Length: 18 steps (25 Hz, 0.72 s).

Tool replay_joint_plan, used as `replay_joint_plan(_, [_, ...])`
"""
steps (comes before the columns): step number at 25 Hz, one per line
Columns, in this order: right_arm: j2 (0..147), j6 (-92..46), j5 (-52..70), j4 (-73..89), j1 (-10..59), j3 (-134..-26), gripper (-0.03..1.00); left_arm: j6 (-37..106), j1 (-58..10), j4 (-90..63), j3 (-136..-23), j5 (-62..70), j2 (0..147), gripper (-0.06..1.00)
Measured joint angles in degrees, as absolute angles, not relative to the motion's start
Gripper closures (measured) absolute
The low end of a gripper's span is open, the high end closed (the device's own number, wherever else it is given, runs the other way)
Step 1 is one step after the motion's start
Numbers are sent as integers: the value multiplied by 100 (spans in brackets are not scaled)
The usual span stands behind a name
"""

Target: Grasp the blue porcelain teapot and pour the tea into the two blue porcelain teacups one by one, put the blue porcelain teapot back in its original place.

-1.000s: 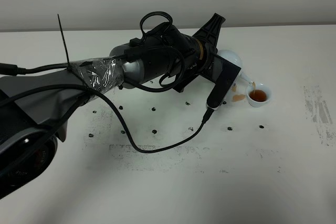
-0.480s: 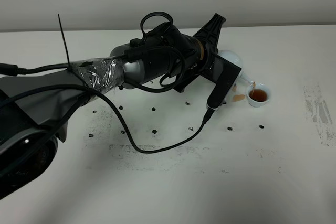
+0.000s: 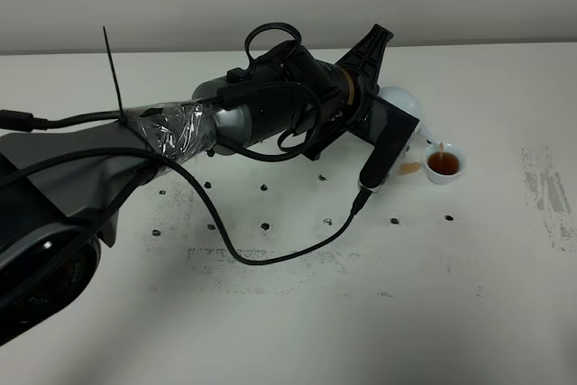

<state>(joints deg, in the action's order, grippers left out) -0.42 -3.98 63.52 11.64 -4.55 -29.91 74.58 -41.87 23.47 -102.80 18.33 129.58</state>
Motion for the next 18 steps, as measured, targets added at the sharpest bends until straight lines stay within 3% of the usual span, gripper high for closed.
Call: replay_joint_plan(18, [-42,-398,6352,1164,-455,-2991,52,7382,-4187,2347,-10280,1838,12958,87])
